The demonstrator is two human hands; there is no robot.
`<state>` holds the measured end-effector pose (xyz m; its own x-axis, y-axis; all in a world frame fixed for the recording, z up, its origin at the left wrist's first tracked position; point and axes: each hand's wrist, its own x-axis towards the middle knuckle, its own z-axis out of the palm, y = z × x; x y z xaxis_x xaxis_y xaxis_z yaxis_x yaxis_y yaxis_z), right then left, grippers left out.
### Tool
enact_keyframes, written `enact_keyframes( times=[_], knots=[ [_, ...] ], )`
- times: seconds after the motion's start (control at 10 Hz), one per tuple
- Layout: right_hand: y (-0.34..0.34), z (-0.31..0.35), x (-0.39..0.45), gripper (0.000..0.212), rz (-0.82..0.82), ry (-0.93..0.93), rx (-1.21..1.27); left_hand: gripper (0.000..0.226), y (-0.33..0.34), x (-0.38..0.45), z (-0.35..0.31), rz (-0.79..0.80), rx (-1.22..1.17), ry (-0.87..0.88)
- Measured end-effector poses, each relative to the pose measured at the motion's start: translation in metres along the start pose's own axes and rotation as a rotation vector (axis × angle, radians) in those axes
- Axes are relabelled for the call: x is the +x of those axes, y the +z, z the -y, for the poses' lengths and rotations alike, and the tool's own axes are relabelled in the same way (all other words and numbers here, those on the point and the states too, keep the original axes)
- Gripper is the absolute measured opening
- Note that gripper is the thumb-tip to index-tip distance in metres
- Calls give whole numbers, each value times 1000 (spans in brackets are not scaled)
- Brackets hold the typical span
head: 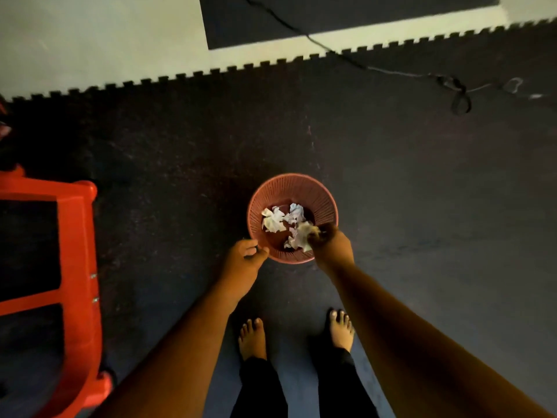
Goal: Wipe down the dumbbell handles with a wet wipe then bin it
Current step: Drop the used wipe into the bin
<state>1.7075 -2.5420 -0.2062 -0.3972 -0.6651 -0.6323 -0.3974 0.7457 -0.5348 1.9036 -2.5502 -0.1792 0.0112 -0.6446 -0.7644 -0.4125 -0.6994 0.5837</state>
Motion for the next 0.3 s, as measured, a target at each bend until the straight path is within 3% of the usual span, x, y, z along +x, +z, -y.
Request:
enact_keyframes(
  times=[0.2, 0.3],
  knots=[
    [53, -49, 80, 42, 43, 24, -51, 45, 42, 79, 37, 16, -18, -42],
    [59, -58, 89, 58, 82, 11, -54, 47, 52, 93, 38, 21, -27, -46]
  ],
)
